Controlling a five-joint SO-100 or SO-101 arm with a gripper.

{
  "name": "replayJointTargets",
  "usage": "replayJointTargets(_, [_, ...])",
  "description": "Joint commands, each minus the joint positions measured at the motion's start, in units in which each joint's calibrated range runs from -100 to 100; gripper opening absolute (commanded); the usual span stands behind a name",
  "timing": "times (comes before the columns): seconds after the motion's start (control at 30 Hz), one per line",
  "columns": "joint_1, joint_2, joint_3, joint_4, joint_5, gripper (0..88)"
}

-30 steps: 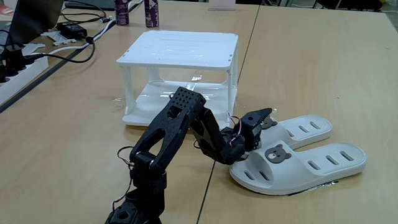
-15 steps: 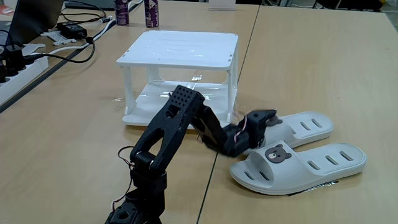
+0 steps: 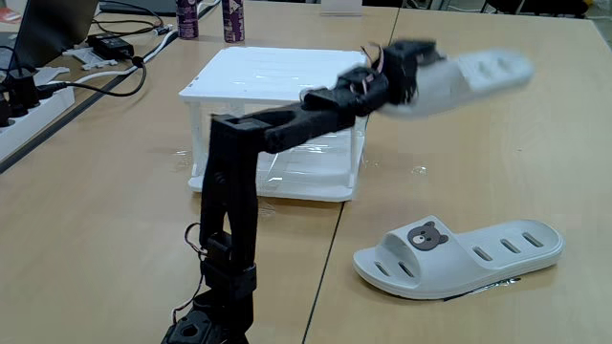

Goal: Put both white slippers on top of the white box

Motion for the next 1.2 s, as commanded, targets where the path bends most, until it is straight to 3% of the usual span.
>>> replayJointTargets(0.0, [-0.9, -17.9, -7.7, 0.0, 0.4, 0.8])
replayJointTargets(0.17, [-7.6, -25.7, -7.2, 0.0, 0.4, 0.8])
replayJointTargets(0.47, [-33.2, -26.2, -6.1, 0.1, 0.4, 0.8])
replayJointTargets(0.63, [-42.3, -25.8, -2.5, 0.1, 0.4, 0.8])
replayJointTargets(0.87, [-43.2, -19.4, -5.3, 0.0, 0.4, 0.8])
replayJointTargets(1.17, [-41.2, 4.2, -27.0, -0.1, 0.4, 0.8])
